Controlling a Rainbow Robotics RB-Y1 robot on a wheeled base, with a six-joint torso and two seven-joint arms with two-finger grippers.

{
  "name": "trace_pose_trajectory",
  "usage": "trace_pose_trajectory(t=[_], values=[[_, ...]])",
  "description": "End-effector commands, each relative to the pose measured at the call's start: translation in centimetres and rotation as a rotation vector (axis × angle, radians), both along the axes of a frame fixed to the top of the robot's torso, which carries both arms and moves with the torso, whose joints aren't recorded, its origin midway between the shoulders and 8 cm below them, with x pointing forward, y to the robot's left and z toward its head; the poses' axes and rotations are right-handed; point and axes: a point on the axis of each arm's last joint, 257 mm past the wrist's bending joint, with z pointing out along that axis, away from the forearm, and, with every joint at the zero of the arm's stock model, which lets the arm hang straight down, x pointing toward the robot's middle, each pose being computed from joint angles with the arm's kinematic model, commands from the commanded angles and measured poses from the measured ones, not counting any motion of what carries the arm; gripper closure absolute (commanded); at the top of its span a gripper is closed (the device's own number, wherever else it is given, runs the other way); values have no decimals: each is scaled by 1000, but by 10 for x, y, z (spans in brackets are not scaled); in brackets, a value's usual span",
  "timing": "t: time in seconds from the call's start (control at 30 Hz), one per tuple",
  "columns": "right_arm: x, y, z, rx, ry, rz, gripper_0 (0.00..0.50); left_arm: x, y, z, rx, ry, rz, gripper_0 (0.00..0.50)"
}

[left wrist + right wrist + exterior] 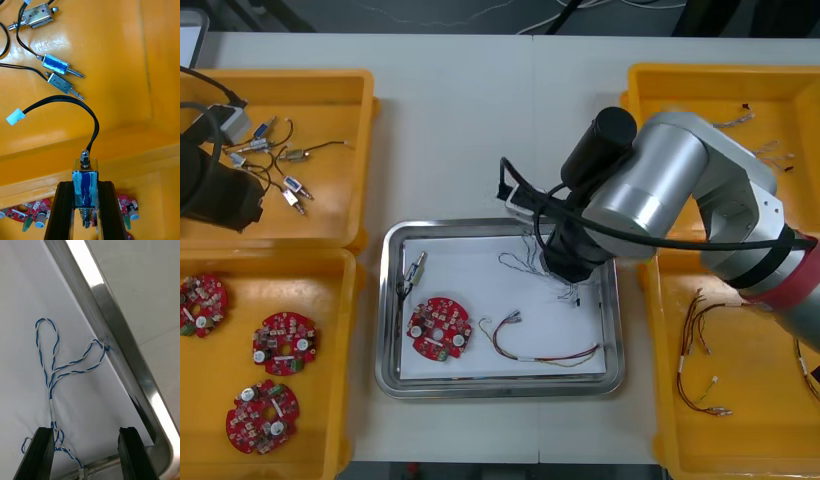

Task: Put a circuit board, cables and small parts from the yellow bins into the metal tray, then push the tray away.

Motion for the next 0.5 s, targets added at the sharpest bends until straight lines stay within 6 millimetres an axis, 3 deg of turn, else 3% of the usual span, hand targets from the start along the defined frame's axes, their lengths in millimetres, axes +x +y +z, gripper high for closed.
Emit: trace_pose_trajectory(t=[0.03, 0.37, 0.5], values=[[8, 13, 55, 101, -35, 1, 5, -15, -1, 8, -33, -1, 101, 500], [8, -25, 89, 207, 42, -225, 7, -19, -28, 4, -61, -4, 77, 500], [10, -47, 98, 240, 53, -380, 6, -18, -51, 2, -90, -21, 82, 500]])
